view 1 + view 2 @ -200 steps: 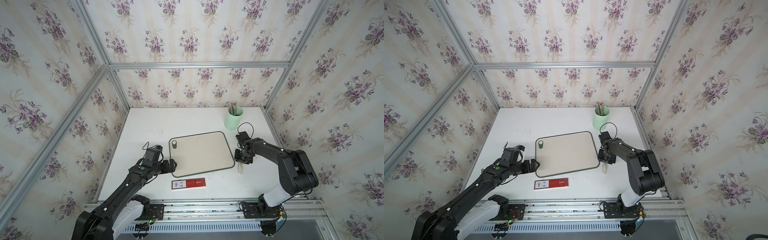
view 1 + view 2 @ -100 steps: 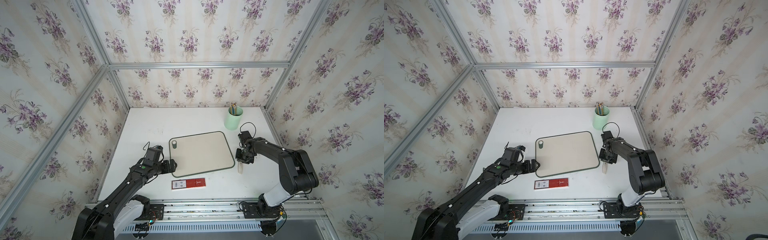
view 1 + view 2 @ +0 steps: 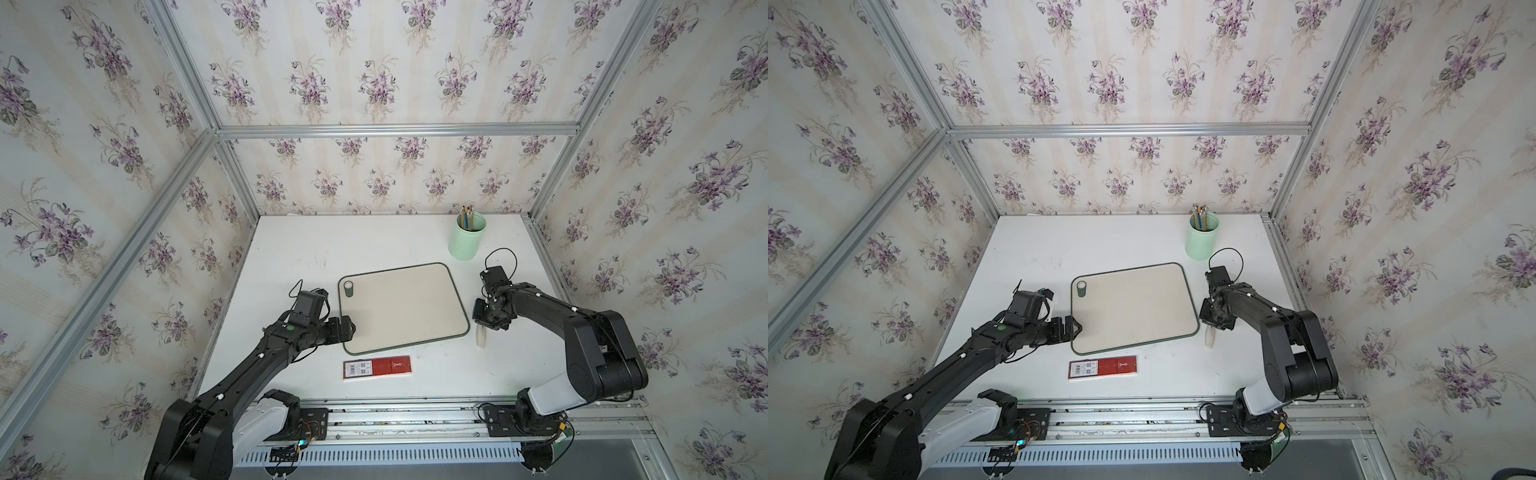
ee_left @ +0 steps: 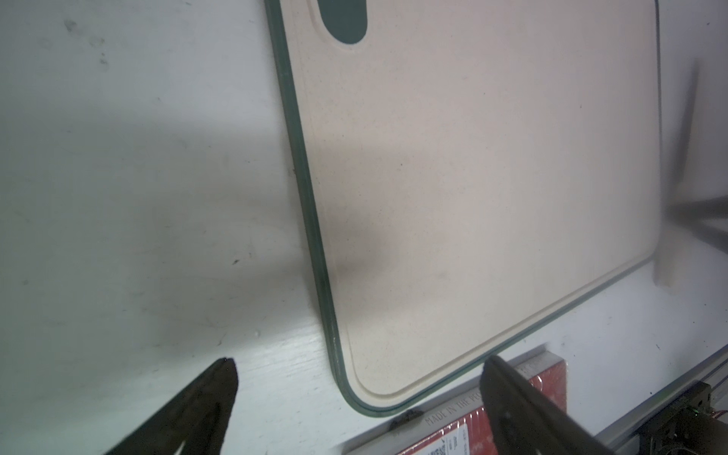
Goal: Align the knife with the edge of the cutting board
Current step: Adjust the knife at the center of the board, then adjust the work surface at the center of the board.
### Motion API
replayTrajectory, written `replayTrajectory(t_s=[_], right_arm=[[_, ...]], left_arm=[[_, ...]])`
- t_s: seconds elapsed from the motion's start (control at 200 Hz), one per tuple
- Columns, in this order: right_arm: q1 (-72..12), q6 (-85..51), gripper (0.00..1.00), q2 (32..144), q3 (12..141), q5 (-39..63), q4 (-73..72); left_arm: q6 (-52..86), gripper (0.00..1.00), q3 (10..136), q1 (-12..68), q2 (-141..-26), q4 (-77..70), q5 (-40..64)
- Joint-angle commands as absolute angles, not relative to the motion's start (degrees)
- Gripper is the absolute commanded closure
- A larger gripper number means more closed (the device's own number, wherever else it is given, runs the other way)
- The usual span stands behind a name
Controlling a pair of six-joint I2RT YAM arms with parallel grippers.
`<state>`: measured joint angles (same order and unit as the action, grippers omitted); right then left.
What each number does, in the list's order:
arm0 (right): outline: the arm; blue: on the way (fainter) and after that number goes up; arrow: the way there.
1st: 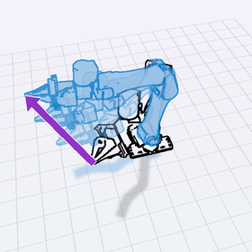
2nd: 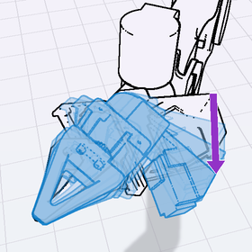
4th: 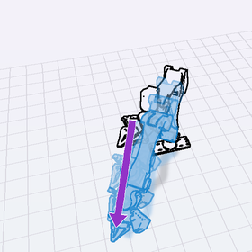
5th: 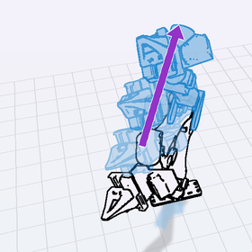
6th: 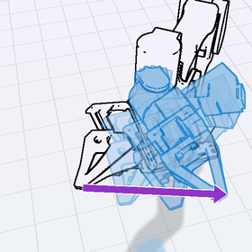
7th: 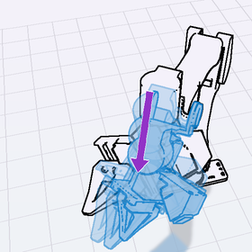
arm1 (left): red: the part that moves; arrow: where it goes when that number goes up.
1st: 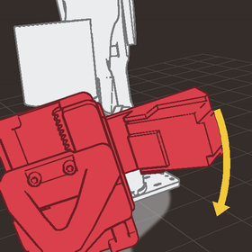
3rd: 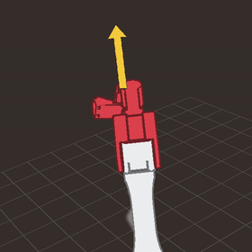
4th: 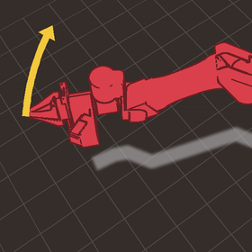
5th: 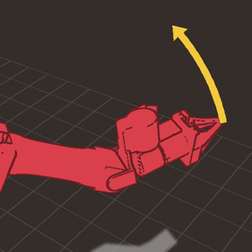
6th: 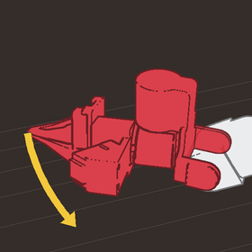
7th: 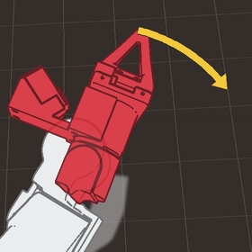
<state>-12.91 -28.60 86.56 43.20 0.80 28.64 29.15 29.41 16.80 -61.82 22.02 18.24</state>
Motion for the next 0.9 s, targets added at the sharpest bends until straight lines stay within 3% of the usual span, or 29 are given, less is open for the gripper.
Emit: replayTrajectory(t_s=[0.0, 0.36, 0.899], right_arm=[[-12.92, -30.3, 0.88, 83.8, 41.31, 2.53, 25.19], [-12.95, -29.94, 0.89, 79.66, 37.8, 5.39, 22.56], [-12.95, -29.71, 0.89, 83.99, 37.35, 6.01, 19.86]], left_arm=[[29.3, 0.0, 30.1, 16.73, -64.65, 18.9, 20.17], [32.01, 0.0, 33.93, 17.4, -80.22, 8.84, 26.01], [29.56, 0.0, 47.33, 17.15, -93.57, 11.77, 23.69]])
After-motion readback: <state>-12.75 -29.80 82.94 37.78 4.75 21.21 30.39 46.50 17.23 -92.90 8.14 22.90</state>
